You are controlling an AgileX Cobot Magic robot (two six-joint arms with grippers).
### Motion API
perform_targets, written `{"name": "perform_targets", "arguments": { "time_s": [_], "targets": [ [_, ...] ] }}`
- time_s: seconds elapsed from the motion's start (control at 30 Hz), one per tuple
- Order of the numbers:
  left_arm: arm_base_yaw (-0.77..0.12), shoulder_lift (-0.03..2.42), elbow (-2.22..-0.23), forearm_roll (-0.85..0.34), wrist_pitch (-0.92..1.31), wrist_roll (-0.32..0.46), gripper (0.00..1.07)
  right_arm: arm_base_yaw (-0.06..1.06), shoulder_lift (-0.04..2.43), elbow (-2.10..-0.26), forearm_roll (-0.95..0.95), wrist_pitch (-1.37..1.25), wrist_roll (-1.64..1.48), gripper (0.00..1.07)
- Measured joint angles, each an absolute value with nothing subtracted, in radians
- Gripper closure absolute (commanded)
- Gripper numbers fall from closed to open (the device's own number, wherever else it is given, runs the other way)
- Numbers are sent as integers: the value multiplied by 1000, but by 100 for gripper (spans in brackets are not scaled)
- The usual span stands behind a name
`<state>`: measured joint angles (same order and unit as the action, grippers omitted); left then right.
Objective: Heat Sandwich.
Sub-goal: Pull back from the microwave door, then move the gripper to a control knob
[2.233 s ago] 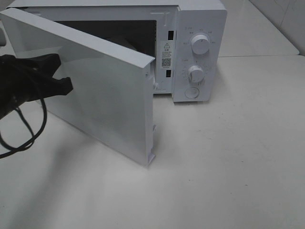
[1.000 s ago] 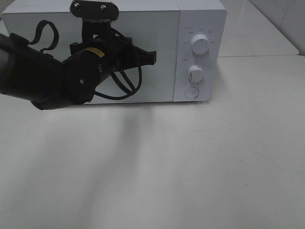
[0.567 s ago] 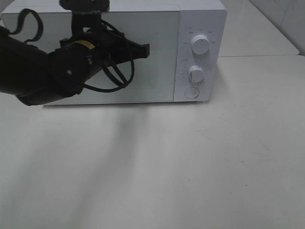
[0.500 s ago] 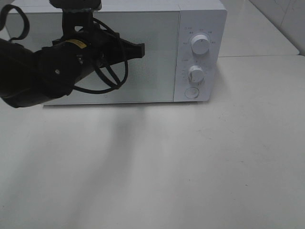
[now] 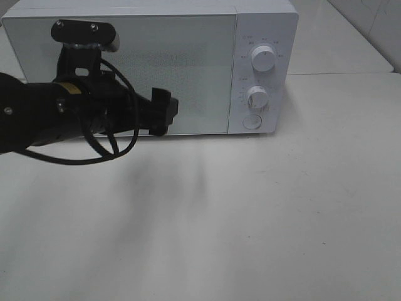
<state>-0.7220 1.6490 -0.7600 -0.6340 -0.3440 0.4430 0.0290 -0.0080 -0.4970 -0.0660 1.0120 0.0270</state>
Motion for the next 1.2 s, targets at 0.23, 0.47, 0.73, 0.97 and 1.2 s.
{"name": "perform_targets", "arguments": {
  "time_s": [0.23, 0.47, 0.73, 0.97, 1.2],
  "targets": [
    [-715, 1568, -744, -636, -126, 527, 9, 29, -8, -497, -66, 1012, 27, 31],
    [-565, 1472, -744, -636, 219, 537, 9, 29, -8, -497, -66, 1012, 27, 31],
    [-318, 1367, -778, -614, 561, 536, 9, 29, -8, -497, -66, 1012, 27, 31],
    [-148, 1289, -815, -524, 789, 446, 9, 29, -8, -497, -66, 1011, 27, 31],
    [6, 1162, -820, -355, 923, 229, 9, 29, -8, -497, -66, 1006, 27, 31]
  ]
}}
